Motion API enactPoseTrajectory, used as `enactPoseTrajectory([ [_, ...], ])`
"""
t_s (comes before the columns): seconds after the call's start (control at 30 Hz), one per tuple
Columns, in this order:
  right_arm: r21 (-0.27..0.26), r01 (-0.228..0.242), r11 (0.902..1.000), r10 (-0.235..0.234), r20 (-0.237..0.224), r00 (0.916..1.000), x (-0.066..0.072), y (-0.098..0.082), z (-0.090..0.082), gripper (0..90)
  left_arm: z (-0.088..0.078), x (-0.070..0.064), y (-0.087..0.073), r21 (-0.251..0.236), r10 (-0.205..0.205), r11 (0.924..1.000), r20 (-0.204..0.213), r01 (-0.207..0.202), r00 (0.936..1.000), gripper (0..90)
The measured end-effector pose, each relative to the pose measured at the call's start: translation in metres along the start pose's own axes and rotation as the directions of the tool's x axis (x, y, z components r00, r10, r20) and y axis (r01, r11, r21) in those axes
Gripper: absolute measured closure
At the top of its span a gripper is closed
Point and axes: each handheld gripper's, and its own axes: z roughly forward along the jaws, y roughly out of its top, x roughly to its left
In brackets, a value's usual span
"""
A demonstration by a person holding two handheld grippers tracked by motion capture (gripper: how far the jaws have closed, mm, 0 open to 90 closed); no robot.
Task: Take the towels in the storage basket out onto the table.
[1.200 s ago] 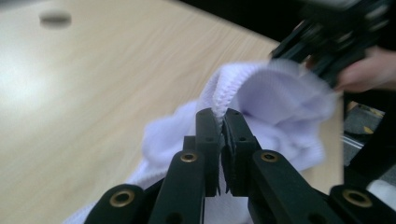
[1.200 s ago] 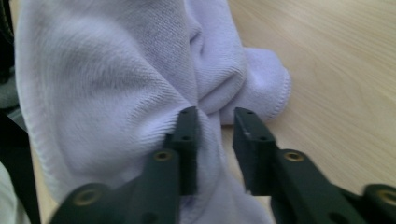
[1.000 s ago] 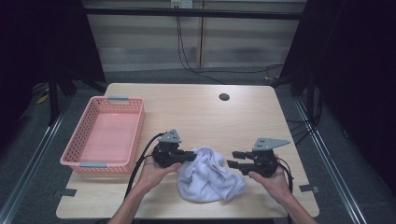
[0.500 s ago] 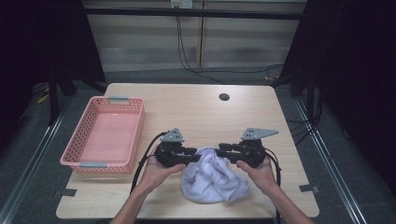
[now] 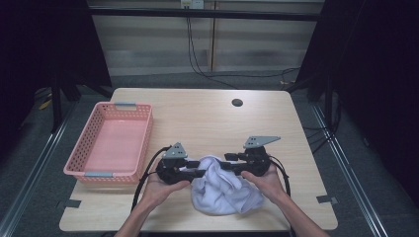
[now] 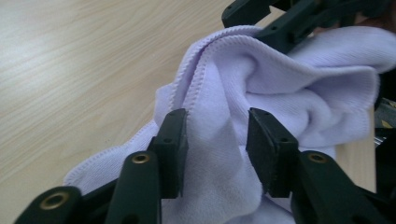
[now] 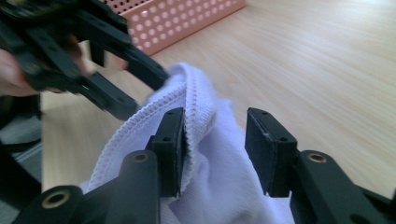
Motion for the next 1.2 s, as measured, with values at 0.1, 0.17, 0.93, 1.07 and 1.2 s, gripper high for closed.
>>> enactPoseTrajectory([
  [0.1,0.037,0.017,0.9992,-0.016,-0.042,0.9990,0.004,0.002,0.008,62.3,0.008,0.001,-0.002,0.001,-0.015,0.9999,-0.009,0.015,0.9999,54.2],
  [0.17,0.048,0.024,0.9986,-0.020,-0.079,0.9967,0.006,0.000,0.013,70.5,0.013,0.000,-0.003,0.007,0.002,1.0000,-0.012,-0.002,0.9999,59.7],
  [0.93,-0.159,-0.049,0.9861,0.069,0.122,0.9902,-0.041,0.032,-0.054,87.9,-0.047,0.003,0.036,-0.272,-0.011,0.9621,0.039,0.021,0.9992,86.8],
  [1.07,-0.205,-0.058,0.9770,0.092,0.156,0.9836,-0.054,0.039,-0.073,87.9,-0.066,0.014,0.043,-0.315,-0.031,0.9486,0.007,0.032,0.9995,86.9],
  [1.2,-0.213,-0.030,0.9765,0.076,0.209,0.9751,-0.062,0.061,-0.089,87.9,-0.093,0.019,0.066,-0.351,-0.005,0.9362,-0.059,-0.016,0.9982,87.1],
])
